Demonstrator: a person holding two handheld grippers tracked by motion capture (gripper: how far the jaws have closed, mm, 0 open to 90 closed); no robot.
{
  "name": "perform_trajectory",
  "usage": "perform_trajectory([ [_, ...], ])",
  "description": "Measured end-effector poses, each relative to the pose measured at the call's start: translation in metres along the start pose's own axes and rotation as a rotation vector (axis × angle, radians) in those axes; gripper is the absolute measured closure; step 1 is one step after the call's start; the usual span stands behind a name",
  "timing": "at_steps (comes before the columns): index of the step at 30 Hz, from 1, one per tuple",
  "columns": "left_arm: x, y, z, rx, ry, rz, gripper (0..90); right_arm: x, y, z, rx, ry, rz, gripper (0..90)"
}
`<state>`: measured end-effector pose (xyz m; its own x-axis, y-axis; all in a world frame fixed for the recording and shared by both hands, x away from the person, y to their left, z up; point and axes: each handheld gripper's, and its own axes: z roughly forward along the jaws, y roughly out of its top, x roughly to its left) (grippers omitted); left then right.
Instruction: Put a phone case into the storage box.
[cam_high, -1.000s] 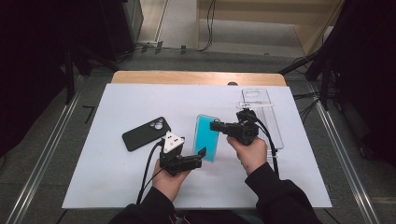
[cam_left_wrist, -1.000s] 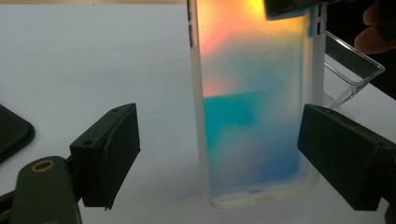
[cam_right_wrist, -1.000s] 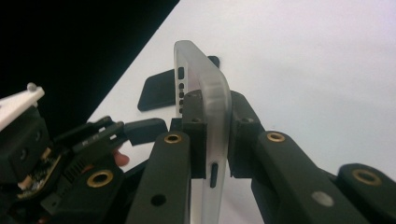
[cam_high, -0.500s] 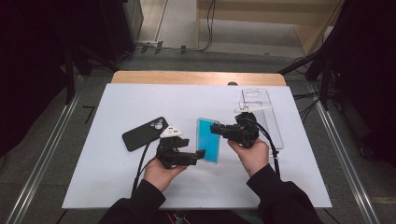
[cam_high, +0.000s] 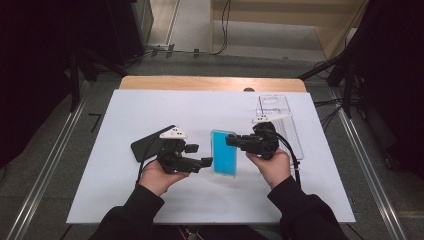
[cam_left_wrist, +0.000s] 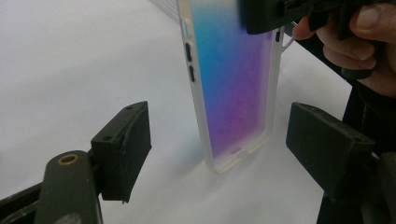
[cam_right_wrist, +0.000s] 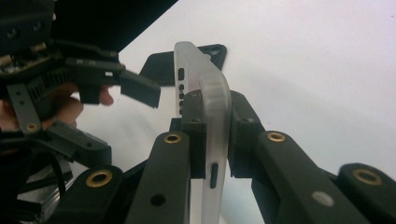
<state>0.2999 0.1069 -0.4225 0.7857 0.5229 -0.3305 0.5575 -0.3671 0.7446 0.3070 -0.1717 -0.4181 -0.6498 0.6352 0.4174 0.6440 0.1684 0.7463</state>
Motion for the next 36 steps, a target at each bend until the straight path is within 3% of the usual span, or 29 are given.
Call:
perform_trajectory([
  [15,0.006,0.017,-0.007,0.049,-0.104,0.131,22.6,0.004,-0.004,-0.001,0.015,0.112,-0.131,77.8],
  [18,0.009,0.02,-0.005,0.045,-0.122,0.16,23.1,0.005,-0.004,-0.001,0.02,0.128,-0.181,77.8],
  [24,0.018,0.024,0.0,0.053,-0.179,0.161,25.9,0.005,-0.004,0.0,0.036,0.149,-0.222,77.8],
  [29,0.018,0.026,0.002,0.066,-0.215,0.188,37.0,0.005,-0.004,0.001,0.037,0.176,-0.243,77.8],
  [36,0.02,0.029,0.0,0.09,-0.255,0.167,50.6,0.005,-0.005,0.002,0.043,0.219,-0.27,77.8],
])
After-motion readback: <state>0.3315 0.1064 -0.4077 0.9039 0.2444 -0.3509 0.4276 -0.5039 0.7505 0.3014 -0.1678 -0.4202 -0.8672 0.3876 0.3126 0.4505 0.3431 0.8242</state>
